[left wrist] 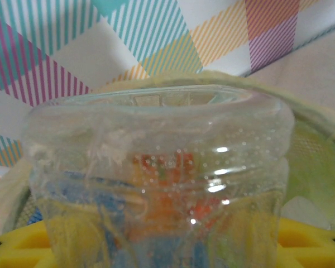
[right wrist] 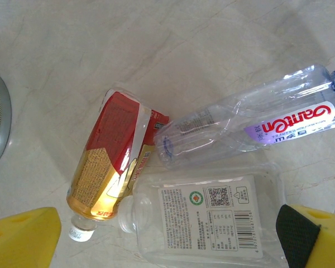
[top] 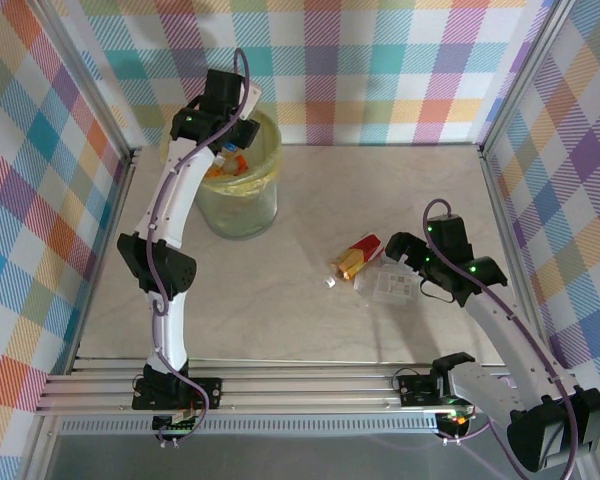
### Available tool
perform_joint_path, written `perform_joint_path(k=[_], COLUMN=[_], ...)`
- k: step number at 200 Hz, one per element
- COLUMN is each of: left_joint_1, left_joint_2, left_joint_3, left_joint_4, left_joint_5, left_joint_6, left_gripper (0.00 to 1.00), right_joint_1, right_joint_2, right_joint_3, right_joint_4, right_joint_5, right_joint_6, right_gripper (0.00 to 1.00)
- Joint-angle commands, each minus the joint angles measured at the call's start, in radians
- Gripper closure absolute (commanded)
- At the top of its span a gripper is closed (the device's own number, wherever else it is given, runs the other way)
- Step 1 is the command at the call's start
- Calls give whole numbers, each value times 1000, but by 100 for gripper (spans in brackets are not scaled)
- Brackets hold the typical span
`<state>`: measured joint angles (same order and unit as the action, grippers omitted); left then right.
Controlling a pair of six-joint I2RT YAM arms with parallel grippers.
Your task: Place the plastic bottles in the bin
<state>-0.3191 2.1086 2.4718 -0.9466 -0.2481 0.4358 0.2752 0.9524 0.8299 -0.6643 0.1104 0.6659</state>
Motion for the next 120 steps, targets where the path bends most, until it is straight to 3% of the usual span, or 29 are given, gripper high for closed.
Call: perform_joint_path(k=[1, 16, 41, 120], left_joint_1=[11, 11, 11, 11], left_joint_2=[9, 11, 8, -7], left_joint_3=[23, 23, 23, 23], left_joint_4=[-35, -38, -37, -14], left_joint_5=[-19, -20, -5, -16], left_joint_6=[-8, -9, -12, -48], left_gripper=[34, 19, 11, 11], right_joint_1=[-2, -3, -3, -3], right_joint_2=[1, 3, 9, 14], right_joint_3=[-12, -15, -15, -18], right_joint_4=[27, 30, 35, 41], right_joint_5=[-13, -15, -20, -28], right_joint_6=[3, 4, 6, 8], right_gripper=[0, 0, 0, 0])
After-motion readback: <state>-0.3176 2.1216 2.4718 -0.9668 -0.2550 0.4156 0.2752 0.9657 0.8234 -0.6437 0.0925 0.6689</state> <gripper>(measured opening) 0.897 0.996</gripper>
